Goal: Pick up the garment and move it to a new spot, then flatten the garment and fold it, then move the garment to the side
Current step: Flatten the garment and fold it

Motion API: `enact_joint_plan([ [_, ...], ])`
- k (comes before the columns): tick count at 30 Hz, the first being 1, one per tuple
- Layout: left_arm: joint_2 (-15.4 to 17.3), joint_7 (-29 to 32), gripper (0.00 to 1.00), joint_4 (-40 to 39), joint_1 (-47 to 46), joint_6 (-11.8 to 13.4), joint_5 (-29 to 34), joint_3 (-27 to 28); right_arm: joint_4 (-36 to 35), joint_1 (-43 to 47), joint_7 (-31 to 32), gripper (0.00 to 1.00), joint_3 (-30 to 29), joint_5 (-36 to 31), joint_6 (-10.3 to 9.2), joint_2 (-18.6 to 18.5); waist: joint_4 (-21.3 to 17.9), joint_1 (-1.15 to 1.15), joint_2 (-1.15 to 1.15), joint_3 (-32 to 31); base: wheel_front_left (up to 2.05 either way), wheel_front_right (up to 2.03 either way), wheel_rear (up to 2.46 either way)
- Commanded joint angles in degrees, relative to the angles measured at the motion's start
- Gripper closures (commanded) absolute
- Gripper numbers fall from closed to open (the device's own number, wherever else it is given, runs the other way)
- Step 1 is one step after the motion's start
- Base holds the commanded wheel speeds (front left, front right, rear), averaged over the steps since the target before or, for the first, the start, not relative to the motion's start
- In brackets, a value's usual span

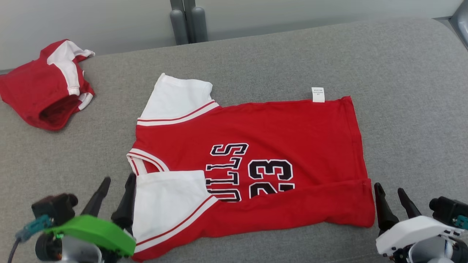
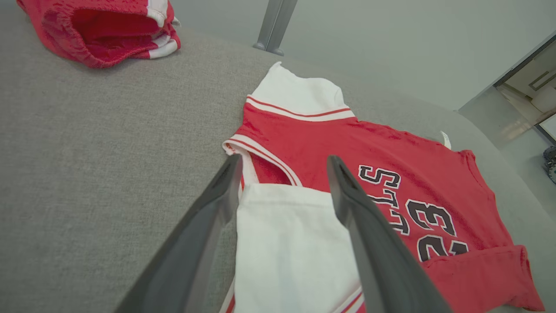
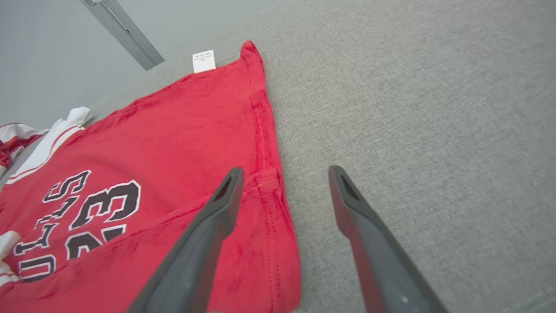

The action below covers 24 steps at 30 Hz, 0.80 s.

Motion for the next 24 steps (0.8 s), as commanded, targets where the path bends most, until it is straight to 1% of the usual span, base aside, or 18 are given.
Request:
enact_joint_plan([
  [1, 0.5, 0.5, 0.00, 0.5, -3.8, -0.6, 1.4, -0.5, -0.9, -1.5, -0.1, 0.00, 0.5, -0.7, 0.02, 0.0, -0.6, 0.00, 0.00, 1.1, 0.00, 0.00, 0.00],
  [5, -0.1, 2.8, 0.00, 5.2, -14.4, -1.7, 3.4, -2.7, -2.3, -5.0, 0.5, 0.00, 2.8, -1.9, 0.02, 0.0, -1.8, 0.00, 0.00, 3.6, 0.00, 0.00, 0.00],
  [14, -1.9, 6.7, 0.00, 23.4, -36.7, -2.2, 7.6, -5.5, -3.8, -14.4, 0.9, 0.00, 9.7, -3.0, 0.01, 0.0, -5.9, 0.00, 0.00, 12.3, 0.00, 0.00, 0.00],
  [18, -2.0, 7.6, 0.00, 30.8, -44.4, -2.1, 8.6, -5.9, -3.6, -18.0, 0.5, 0.00, 12.5, -3.0, 0.01, 0.0, -7.8, 0.00, 0.00, 15.6, 0.00, 0.00, 0.00],
  [21, -1.5, 7.9, 0.00, 35.6, -48.6, -2.1, 10.0, -6.4, -3.5, -20.0, 0.2, 0.00, 14.3, -3.0, 0.01, 0.0, -9.3, 0.00, 0.00, 17.2, 0.00, 0.00, 0.00],
  [24, -0.8, 7.5, 0.00, 40.2, -52.1, -1.4, 11.5, -6.7, -3.8, -21.7, -0.5, 0.00, 15.6, -3.0, 0.02, -0.3, -10.8, 0.00, 0.00, 18.6, 0.00, 0.00, 0.00],
])
